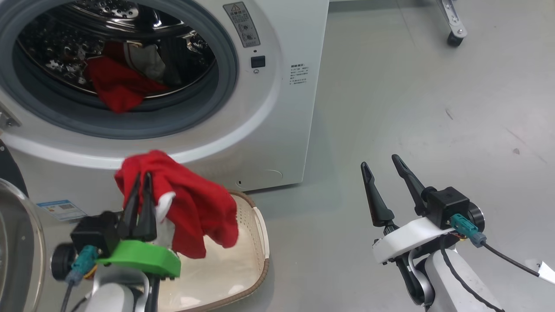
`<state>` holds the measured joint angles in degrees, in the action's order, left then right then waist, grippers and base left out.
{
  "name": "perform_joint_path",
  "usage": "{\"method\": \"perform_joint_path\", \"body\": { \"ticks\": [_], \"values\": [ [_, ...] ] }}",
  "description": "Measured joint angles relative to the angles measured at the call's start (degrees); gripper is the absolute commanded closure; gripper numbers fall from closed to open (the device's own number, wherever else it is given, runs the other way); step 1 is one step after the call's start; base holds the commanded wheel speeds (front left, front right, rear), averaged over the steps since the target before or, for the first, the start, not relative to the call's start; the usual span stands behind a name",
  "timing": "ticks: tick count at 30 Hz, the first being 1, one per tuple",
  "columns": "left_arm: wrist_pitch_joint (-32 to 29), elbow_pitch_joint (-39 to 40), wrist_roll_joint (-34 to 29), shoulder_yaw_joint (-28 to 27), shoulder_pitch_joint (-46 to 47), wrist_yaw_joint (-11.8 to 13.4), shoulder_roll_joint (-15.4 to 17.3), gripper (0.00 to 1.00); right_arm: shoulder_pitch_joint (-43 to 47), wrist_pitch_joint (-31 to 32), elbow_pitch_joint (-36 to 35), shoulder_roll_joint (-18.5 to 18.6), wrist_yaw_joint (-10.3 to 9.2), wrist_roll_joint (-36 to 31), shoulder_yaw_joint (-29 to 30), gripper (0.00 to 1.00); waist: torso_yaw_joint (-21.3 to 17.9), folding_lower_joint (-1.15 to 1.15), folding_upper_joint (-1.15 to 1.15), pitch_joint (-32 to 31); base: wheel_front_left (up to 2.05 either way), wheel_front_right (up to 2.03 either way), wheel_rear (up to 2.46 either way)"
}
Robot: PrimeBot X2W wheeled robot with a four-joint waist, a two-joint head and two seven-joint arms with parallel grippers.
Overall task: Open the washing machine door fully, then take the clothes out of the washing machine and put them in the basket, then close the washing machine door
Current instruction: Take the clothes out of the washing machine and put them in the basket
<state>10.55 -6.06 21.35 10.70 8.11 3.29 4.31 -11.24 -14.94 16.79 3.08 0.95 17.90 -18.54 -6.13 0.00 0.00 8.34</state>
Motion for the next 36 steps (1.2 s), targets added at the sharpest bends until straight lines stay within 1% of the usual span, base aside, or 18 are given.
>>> {"method": "perform_joint_path", "body": {
  "ticks": [4,8,15,19,24,30,34,36],
  "values": [
    [-0.99,-1.99,0.82,0.66,-2.25,0.00,-0.18,1.00,-0.27,0.00,-1.19,0.00,0.00,-0.18,-0.23,0.00,-0.39,0.00,0.00,1.65,0.00,0.00,0.00],
    [-1.54,-4.04,0.81,0.81,-2.30,0.00,-0.16,1.00,-1.69,0.00,-2.29,0.01,-0.01,-0.52,-0.37,0.00,-0.86,0.00,0.00,3.85,0.00,0.00,0.00],
    [-2.96,-10.10,0.81,0.93,-1.36,-0.04,-0.04,1.00,-4.03,0.00,-4.65,0.01,-0.10,-0.93,-0.56,0.00,-1.89,0.00,0.00,8.66,0.00,0.00,0.00],
    [-3.93,-13.79,0.81,0.93,2.04,-0.45,0.40,1.00,-5.29,0.00,-5.53,0.01,-0.53,-1.53,-1.07,0.00,-2.48,0.00,0.00,11.76,0.00,0.00,0.00],
    [-5.09,-18.19,0.81,1.10,7.12,-1.16,0.66,1.00,-6.97,0.00,-6.54,0.03,-0.53,-2.59,-1.57,0.00,-3.03,0.00,0.00,15.79,0.00,0.00,0.00],
    [-6.73,-23.75,0.80,1.80,12.64,-2.70,1.72,1.00,-9.76,0.00,-7.72,0.03,-0.59,-3.01,-1.89,0.00,-3.38,0.01,0.00,20.67,0.00,0.00,0.00],
    [-7.58,-28.71,0.83,2.02,15.16,-3.63,1.76,1.00,-11.15,0.00,-7.79,0.04,-0.62,-3.00,-1.98,0.00,-3.52,0.01,0.00,23.42,0.00,0.00,0.00],
    [-8.02,-30.87,1.19,1.99,15.73,-3.64,1.63,0.80,-11.27,0.00,-7.77,0.03,-0.65,-3.00,-2.13,0.00,-3.56,0.01,0.00,24.37,0.00,0.00,0.00]
  ]
}}
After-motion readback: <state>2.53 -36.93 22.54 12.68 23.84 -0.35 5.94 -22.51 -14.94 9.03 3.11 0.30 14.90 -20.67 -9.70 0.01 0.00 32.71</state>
